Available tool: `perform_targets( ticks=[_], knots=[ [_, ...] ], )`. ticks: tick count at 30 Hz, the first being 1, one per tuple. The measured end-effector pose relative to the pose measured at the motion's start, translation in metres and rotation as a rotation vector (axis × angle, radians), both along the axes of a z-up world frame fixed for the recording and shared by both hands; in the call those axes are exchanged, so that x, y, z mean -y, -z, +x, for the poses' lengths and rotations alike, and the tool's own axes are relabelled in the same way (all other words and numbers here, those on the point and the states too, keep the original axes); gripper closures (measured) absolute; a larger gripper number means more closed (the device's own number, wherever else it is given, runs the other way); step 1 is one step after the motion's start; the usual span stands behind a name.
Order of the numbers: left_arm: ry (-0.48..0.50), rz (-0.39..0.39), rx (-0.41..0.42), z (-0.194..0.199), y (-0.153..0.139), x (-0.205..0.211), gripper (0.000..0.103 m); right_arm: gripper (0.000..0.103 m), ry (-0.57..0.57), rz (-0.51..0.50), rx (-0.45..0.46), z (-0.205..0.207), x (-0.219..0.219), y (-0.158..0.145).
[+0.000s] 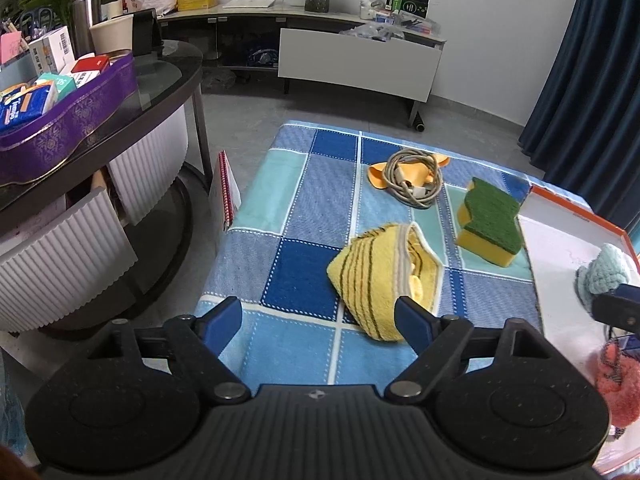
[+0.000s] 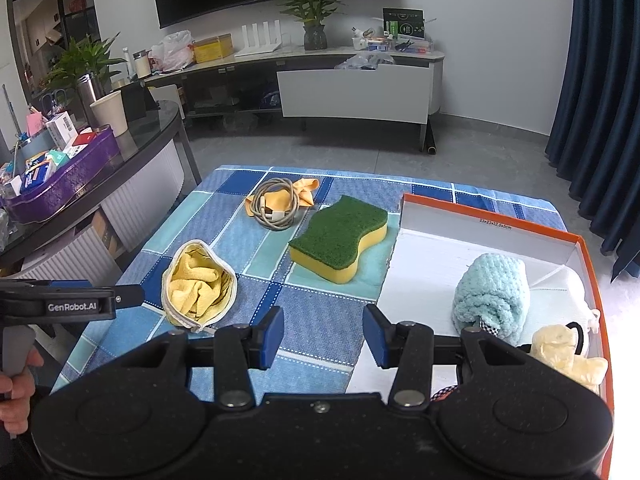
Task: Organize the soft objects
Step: 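Withdraw both tools from the box toward the yellow cloth pouch and sponge, then grasp the yellow striped pouch with the left tool while the right tool grasps the green sponge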
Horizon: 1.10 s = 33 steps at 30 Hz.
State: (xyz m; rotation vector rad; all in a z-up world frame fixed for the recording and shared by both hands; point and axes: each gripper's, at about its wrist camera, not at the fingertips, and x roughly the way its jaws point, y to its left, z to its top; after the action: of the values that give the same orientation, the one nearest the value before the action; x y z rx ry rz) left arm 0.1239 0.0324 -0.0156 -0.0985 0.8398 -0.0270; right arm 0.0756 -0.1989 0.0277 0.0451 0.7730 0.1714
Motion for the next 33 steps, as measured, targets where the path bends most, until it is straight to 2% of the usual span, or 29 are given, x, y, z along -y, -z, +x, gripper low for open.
perform_targets(
  ticks=[12,17,19,21,22,24,27,30,33],
  knots=[
    [0.172,0.034,-0.025,0.034,0.026,0.035,0.017,0.047,0.017,-0.009,-0.007,0.013,0.005,0.004],
    [0.205,0.038,-0.035,0.045,0.036,0.045,0.019,0.047,0.022,-0.015,-0.015,0.021,0.007,0.007],
    [0.206,0.024,-0.036,0.049,0.039,0.045,0.025,0.047,0.025,-0.015,-0.019,0.026,0.007,0.009],
    [0.207,0.000,-0.045,0.052,0.041,0.044,0.050,0.047,0.028,-0.008,-0.027,0.032,0.008,0.011],
    [0.210,-0.009,-0.043,0.052,0.040,0.044,0.052,0.047,0.032,-0.004,-0.032,0.036,0.008,0.013],
    [0.220,-0.021,-0.029,0.052,0.038,0.045,0.069,0.047,0.036,0.002,-0.039,0.043,0.007,0.015],
    [0.214,-0.048,-0.012,0.051,0.031,0.040,0.078,0.040,0.052,0.023,-0.045,0.054,0.005,0.017],
    [0.194,-0.055,0.014,0.054,0.022,0.035,0.079,0.039,0.080,0.061,-0.057,0.069,0.003,0.019],
    [0.172,-0.054,0.041,0.056,0.012,0.027,0.080,0.033,0.101,0.114,-0.075,0.087,0.001,0.022]
  ],
)
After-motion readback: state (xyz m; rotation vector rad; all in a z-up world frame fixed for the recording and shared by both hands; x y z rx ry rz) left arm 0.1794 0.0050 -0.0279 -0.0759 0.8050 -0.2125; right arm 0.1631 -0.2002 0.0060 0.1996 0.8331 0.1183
